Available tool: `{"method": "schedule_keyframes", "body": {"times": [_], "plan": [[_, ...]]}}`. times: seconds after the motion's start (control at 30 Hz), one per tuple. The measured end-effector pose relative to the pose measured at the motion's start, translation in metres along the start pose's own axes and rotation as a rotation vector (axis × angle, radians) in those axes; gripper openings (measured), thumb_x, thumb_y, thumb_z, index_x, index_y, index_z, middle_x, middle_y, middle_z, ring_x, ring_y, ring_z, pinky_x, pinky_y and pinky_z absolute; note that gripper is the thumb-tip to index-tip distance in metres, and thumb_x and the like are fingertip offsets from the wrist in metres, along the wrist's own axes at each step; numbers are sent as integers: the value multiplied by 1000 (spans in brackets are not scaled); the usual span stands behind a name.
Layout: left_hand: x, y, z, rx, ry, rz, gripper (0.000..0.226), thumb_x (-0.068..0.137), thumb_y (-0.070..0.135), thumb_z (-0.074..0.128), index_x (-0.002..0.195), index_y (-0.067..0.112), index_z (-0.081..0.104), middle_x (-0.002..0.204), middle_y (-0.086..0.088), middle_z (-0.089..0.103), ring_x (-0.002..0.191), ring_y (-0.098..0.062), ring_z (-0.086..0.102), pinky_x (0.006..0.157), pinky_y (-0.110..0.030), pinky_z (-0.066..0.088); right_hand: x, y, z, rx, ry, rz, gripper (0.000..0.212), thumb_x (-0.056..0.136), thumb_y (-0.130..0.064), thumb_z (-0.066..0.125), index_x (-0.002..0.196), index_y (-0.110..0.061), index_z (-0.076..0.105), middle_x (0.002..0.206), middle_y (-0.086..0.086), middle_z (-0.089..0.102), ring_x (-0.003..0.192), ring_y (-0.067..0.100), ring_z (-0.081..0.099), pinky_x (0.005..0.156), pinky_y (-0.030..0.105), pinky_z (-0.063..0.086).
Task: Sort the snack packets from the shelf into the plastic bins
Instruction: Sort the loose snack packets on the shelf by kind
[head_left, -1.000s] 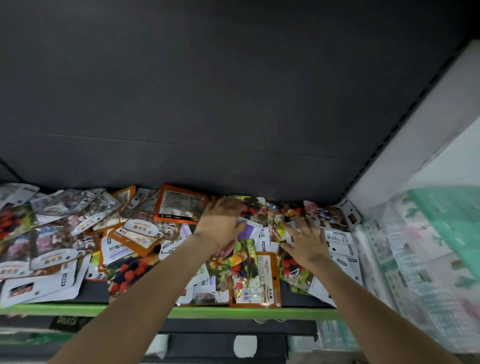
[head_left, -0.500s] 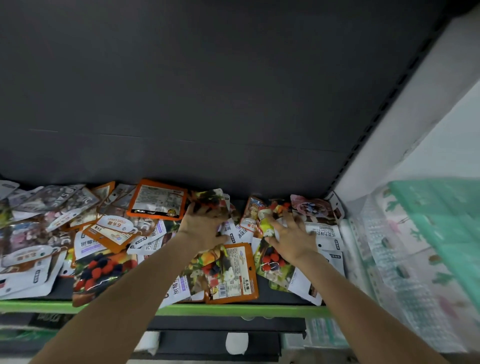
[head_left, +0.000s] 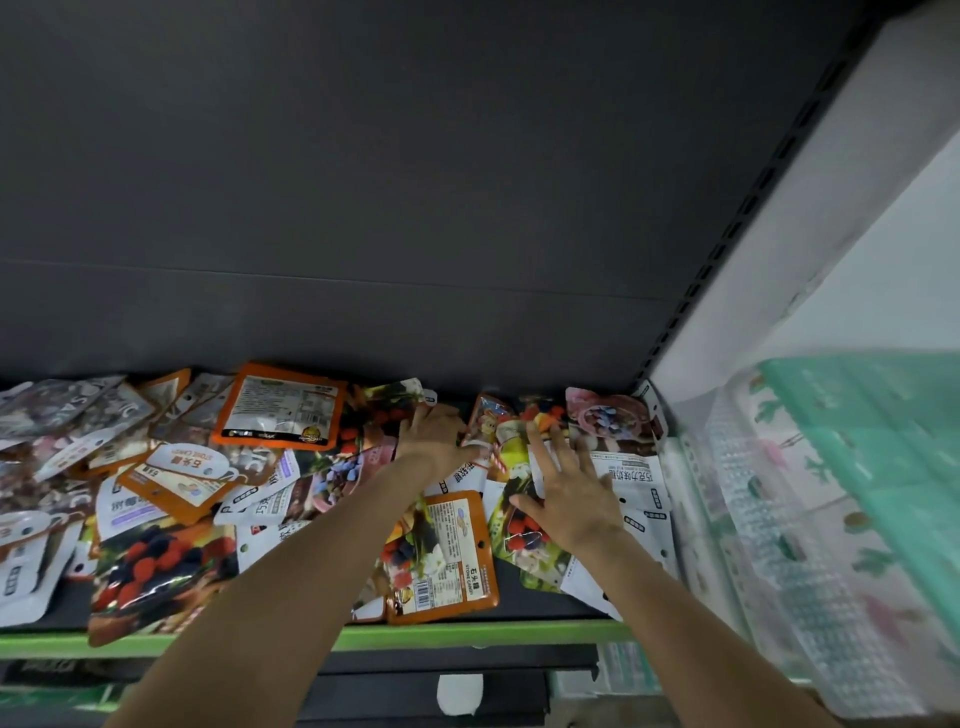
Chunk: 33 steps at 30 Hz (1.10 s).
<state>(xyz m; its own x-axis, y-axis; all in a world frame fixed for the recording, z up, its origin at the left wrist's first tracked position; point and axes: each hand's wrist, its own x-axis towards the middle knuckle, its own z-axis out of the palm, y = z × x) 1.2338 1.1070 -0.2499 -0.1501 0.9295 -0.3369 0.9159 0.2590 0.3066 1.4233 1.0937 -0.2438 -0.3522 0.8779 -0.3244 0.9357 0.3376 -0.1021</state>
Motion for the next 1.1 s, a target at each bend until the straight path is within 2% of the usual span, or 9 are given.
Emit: {"method": "schedule_keyframes", "body": {"times": [0.13,0.27,0.43,0.6,0.7,0.8,0.9,0.97,1.1], "plan": [[9,6,8,-167,151,-28,21,91,31,58,107,20,68,134,0,47,128,-22,38,105,-37,29,2,1,-2,18,-17,7,85,91,-59,42,150,-29,-12,158,-3,-17,146,26,-14,114,58,17],[-2,9,-10,-406,307,31,15,94,12,53,102,2,61,111,-13,62,99,-24,60,75,-20,42,1,2,1,46,17,47,85,88,-64,42,151,-31,-6,157,9,-18,145,30,-14,116,53,16],[-48,-11,-60,-482,538,-16,14,97,13,49,106,2,52,90,-7,63,78,-20,61,63,-25,44,-2,-8,-2,-2,-33,40,76,92,-61,39,151,-31,1,157,12,-15,144,35,-16,115,54,13],[-92,-43,-105,-543,833,57,11,93,7,52,101,-1,52,91,-17,67,83,-35,64,62,-27,39,1,-37,-12,15,33,44,67,95,-54,37,151,-28,9,158,13,1,145,36,-4,114,55,18],[-111,-68,-119,-446,938,68,8,93,6,51,99,0,51,74,-20,64,64,-40,60,53,-38,43,0,-65,-14,78,42,-9,66,96,-50,39,151,-27,11,159,9,4,146,32,2,115,52,18],[-120,-99,-116,-41,958,120,12,84,2,56,93,7,49,53,-15,56,40,-34,53,39,-25,33,-2,-92,-10,165,3,-92,66,96,-50,40,151,-27,12,159,7,6,147,27,3,117,46,20],[-127,-120,-99,187,457,36,27,93,10,50,120,11,49,106,-19,63,93,-35,62,70,-38,48,-5,-113,-2,245,-42,-147,67,96,-48,43,151,-28,11,159,4,9,146,25,6,117,41,18],[-128,-136,-86,232,184,3,51,96,28,50,142,18,33,147,-11,37,136,-27,35,106,-43,32,-8,-123,4,282,-82,-146,68,96,-49,43,152,-28,10,159,2,7,146,24,6,117,40,19],[-124,-141,-75,297,241,57,67,91,57,43,147,24,23,156,-2,20,145,-22,13,116,-48,13,-15,-127,11,213,-88,-105,68,95,-56,37,152,-28,11,160,1,3,147,21,2,119,40,12]]}}
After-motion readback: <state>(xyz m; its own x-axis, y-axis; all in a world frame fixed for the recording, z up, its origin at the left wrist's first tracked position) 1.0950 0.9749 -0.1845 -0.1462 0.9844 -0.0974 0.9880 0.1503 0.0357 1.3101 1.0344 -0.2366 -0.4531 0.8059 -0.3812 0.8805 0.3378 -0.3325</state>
